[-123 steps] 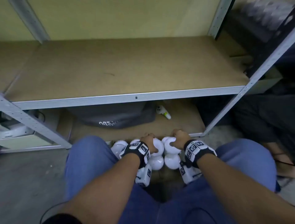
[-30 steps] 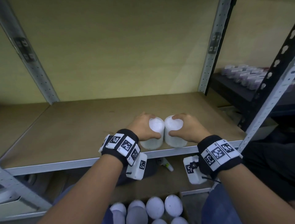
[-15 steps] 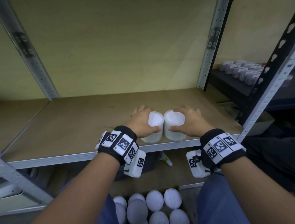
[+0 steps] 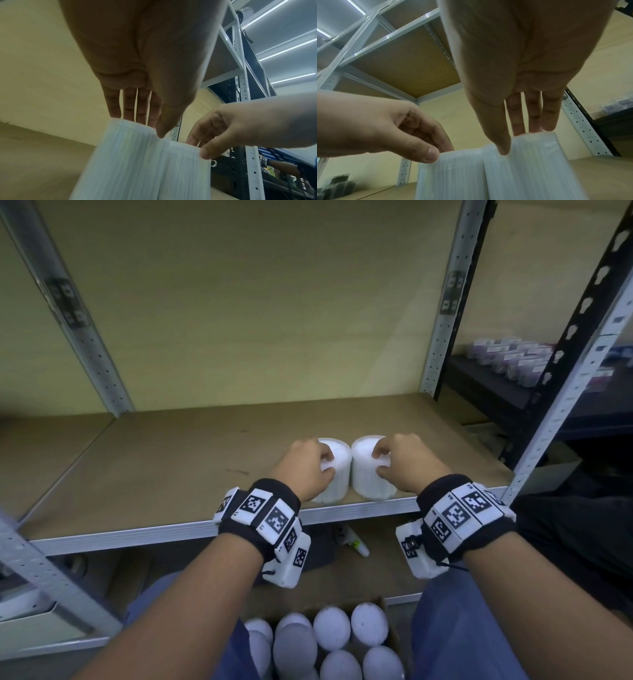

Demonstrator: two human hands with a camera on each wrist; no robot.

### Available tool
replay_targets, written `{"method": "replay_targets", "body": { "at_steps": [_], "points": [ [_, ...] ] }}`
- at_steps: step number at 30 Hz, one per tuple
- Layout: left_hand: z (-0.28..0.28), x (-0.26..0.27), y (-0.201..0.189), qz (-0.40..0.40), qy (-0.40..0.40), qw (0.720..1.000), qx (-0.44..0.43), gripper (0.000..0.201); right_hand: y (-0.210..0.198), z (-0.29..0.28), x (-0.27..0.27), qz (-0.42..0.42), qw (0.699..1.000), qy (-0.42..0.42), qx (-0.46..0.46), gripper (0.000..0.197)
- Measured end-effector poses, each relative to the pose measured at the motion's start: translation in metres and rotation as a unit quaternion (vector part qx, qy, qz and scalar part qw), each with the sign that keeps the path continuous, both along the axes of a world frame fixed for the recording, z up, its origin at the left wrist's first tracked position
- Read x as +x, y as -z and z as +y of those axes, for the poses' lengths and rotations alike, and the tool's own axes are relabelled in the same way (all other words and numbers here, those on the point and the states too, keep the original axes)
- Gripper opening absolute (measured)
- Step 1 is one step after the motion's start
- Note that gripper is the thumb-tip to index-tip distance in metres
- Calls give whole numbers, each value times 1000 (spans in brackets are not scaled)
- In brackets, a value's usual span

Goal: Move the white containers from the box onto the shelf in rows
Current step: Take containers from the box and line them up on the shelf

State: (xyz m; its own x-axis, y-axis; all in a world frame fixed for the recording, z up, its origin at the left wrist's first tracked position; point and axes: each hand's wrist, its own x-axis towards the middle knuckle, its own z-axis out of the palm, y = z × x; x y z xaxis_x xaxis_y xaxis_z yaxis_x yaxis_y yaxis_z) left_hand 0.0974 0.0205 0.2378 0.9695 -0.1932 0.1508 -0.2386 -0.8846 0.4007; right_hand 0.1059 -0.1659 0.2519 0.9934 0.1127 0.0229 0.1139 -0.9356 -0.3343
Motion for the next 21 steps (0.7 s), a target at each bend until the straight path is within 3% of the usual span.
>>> {"method": "replay_targets", "body": {
  "at_steps": [8,21],
  "points": [
    [-7,34,-1,2,-4,1000,-17,30,2,-3,30,-10,1000,17,-17,34],
    [-32,146,5,17,-10,999,-38,33,6,-17,132,-22,999,32,-20,32]
  ]
}}
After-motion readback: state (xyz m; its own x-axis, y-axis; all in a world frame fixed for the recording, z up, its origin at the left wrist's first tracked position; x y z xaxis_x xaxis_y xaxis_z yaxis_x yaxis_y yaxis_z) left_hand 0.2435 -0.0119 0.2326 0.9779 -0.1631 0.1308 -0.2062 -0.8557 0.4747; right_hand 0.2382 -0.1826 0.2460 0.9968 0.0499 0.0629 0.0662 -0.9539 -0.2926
